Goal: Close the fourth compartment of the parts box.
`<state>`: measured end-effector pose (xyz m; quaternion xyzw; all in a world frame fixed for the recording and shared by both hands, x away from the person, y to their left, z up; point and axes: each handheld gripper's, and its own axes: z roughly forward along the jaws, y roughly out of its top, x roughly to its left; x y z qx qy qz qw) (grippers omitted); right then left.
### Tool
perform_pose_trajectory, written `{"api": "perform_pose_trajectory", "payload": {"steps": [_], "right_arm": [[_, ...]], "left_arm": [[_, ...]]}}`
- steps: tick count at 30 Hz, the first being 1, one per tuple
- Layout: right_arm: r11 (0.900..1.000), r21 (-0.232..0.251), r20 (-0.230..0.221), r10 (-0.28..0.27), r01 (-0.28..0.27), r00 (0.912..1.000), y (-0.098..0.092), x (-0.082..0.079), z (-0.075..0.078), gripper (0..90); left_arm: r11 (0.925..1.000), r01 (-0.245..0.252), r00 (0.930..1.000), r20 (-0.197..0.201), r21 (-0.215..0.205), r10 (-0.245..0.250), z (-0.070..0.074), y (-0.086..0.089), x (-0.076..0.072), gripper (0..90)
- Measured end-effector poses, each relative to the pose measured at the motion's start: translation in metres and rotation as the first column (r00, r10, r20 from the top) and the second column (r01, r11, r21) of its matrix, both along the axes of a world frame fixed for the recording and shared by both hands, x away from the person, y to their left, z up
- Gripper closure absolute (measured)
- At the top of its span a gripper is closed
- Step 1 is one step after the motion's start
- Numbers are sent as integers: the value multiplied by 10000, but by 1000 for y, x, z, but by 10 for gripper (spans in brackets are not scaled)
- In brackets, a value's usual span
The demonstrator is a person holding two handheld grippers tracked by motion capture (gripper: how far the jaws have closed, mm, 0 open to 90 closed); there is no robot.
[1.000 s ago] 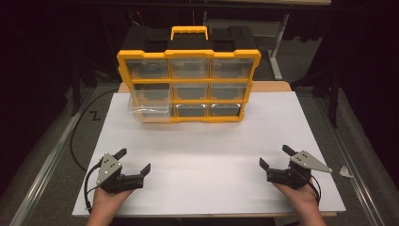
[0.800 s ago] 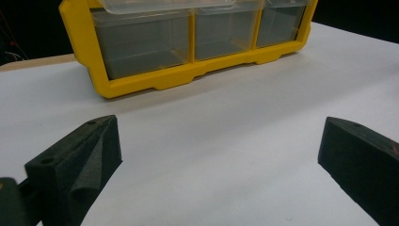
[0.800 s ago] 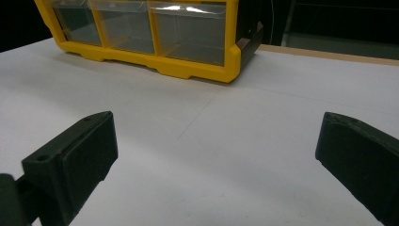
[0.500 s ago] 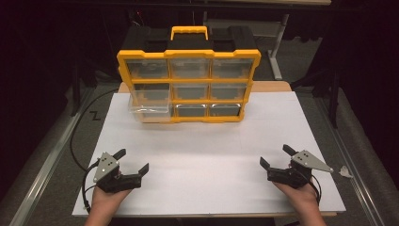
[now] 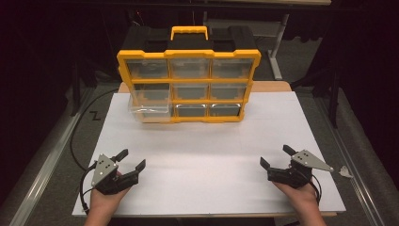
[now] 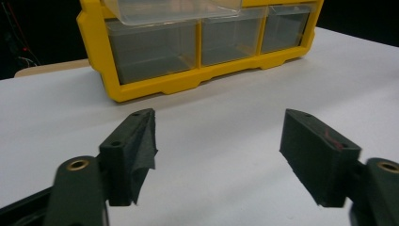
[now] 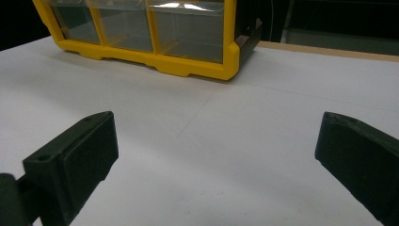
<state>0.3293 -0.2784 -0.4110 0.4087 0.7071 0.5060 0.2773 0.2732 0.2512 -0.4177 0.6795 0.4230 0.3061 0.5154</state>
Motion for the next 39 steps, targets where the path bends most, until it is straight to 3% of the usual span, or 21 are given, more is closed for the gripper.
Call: {"api": "perform_pose_trajectory", "payload": {"steps": [11,21,33,39], "right_arm": [[10000,21,-40,30,-30,10000,-1,0,0,17],[9997,-16,25,248,-248,9997,1,-2,-1,7],[9997,-57,3,224,-224,9997,1,-1,-2,8],[9997,-64,-22,217,-217,9998,1,-1,-2,8]], "left_arm": [[9999,-133,9995,301,-25,134,-1,2,-2,446],[9986,-22,9996,280,-523,36,-1,6,-4,590],[10000,-69,9994,351,25,68,0,4,-5,808],[10000,-48,9995,305,33,47,-1,4,-5,894]]}}
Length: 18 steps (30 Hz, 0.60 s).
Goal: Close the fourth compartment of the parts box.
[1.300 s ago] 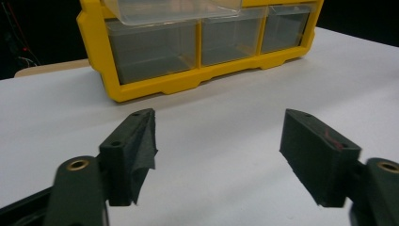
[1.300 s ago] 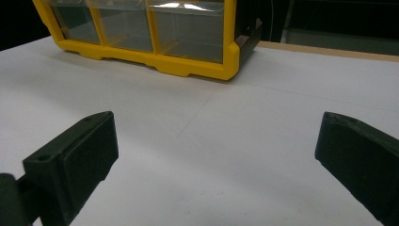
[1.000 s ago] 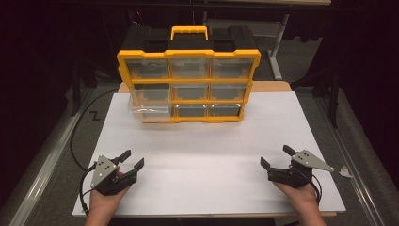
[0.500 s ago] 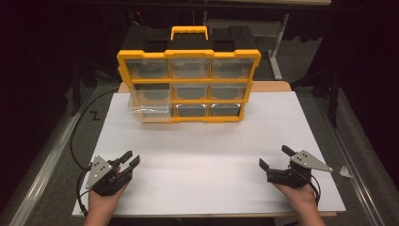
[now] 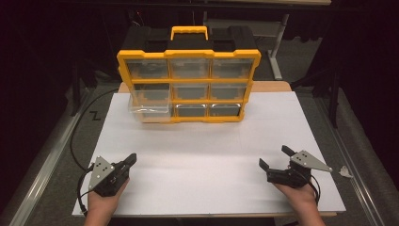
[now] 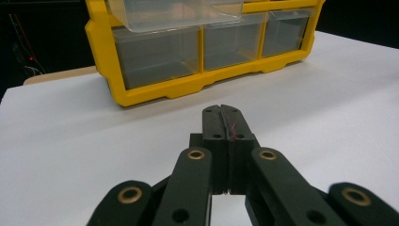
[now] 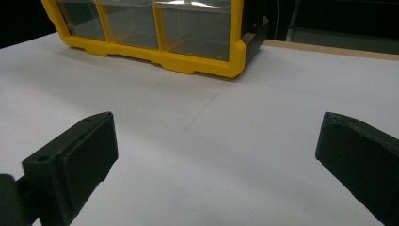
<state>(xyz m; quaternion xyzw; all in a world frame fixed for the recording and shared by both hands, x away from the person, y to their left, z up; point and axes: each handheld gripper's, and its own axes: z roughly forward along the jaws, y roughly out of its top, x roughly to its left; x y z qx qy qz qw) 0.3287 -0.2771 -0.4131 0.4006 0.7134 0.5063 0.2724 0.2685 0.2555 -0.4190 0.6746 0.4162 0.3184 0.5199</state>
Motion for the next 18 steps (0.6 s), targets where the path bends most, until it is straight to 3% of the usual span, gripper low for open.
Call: {"api": "perform_pose_trajectory", "payload": {"steps": [18], "right_arm": [[9999,-55,-111,99,-99,9999,1,1,-2,9]], "left_arm": [[9994,59,10000,61,-327,-57,-3,-2,2,887]]}}
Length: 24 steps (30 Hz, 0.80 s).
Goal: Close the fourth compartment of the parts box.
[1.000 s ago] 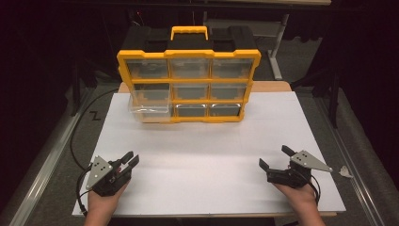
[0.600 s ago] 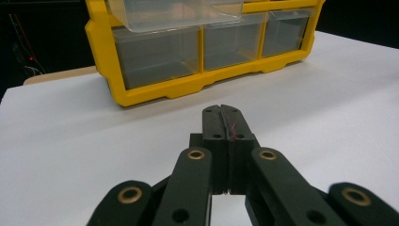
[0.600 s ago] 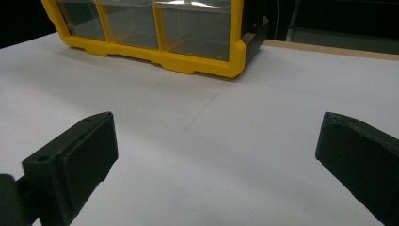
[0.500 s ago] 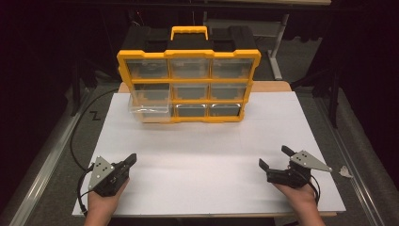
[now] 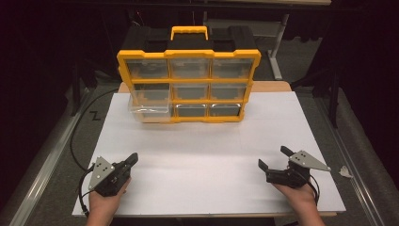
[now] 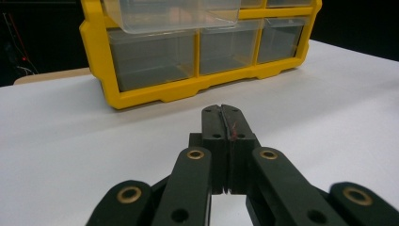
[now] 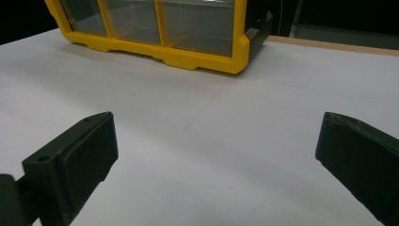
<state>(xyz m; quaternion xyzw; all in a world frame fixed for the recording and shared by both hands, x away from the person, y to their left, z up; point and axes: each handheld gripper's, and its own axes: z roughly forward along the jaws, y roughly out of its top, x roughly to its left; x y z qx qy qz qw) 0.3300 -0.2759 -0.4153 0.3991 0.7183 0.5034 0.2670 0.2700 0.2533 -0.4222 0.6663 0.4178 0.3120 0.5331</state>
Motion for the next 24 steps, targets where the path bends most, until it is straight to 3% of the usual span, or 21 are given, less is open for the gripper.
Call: {"api": "perform_pose_trajectory", "payload": {"steps": [3,5,7,9,12,16,18,22,24], "right_arm": [[10000,-22,-17,19,-19,10000,0,0,0,9],[10000,-48,-10,24,-24,10000,0,0,0,9],[10000,-54,-6,27,-27,10000,0,0,0,9],[10000,-57,5,29,-29,10000,0,0,-1,9],[10000,-79,27,30,-30,10000,0,0,-1,9],[10000,-43,50,75,-75,10000,0,0,0,10],[9999,-53,69,95,-95,9999,0,0,0,10],[9999,-23,85,100,-100,9999,0,0,1,10],[9999,-15,93,109,-109,9999,0,0,1,10]], "left_arm": [[9999,-82,10000,56,-125,83,1,0,0,887],[9976,-49,10000,-38,-686,47,6,-1,-1,892],[9982,-57,10000,-5,-605,57,9,-4,-1,892],[9998,14,9999,126,-206,-11,15,-8,0,895],[9997,-16,9999,-145,-233,12,25,-13,4,894],[9998,-156,9997,-177,82,157,30,-19,11,895],[9997,-256,9995,-161,42,256,31,-21,15,895],[9982,-423,9988,-265,-421,413,36,-24,23,896],[9980,-495,9986,-217,-406,486,38,-25,27,896]]}}
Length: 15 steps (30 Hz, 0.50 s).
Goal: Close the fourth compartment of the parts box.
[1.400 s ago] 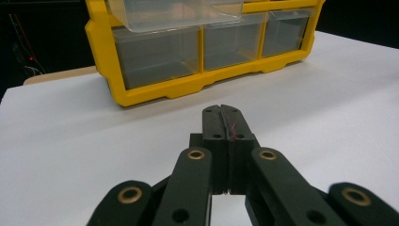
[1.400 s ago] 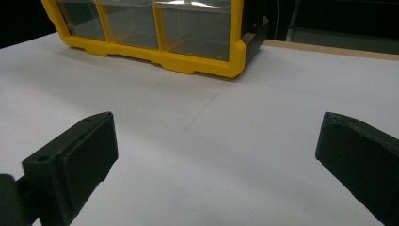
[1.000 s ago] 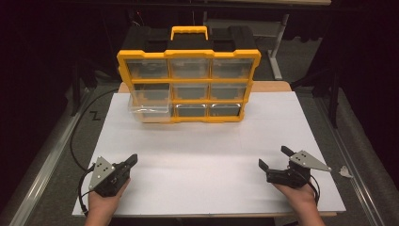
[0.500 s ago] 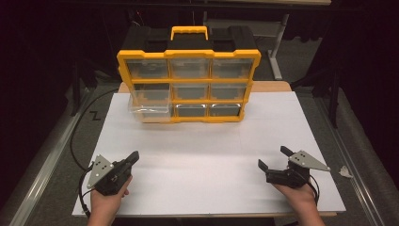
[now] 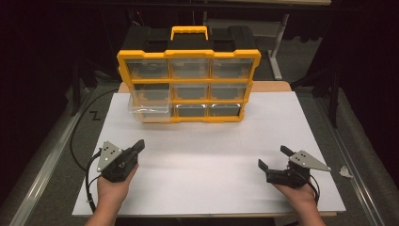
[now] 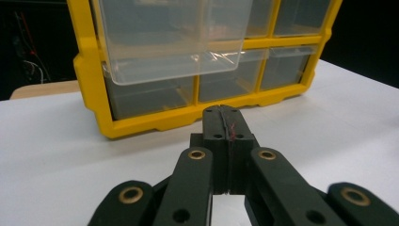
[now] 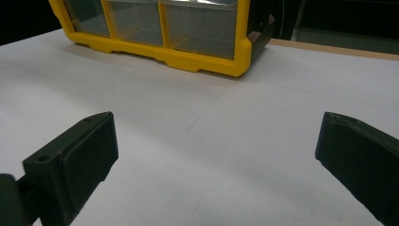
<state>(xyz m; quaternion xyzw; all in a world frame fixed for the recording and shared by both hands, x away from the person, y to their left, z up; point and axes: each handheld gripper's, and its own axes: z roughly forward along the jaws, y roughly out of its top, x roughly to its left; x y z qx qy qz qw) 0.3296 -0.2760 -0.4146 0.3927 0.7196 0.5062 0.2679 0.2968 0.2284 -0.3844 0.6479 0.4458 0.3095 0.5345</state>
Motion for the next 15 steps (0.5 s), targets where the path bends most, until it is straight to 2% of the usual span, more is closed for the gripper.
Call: {"api": "perform_pose_trajectory", "payload": {"steps": [2,5,10,15], "right_arm": [[10000,-6,42,-1,1,10000,0,0,0,11],[10000,-15,29,-3,3,10000,0,0,0,12],[10000,-6,17,6,-6,10000,0,0,0,13],[10000,-17,9,-1,1,10000,0,1,-1,13]], "left_arm": [[10000,-34,10000,14,-11,34,1,-1,3,896],[9994,-88,9997,-221,-320,81,2,-1,9,897],[9989,-225,9992,-346,-412,211,3,-2,18,896],[9994,-343,9991,-245,-109,340,10,-3,26,896]]}}
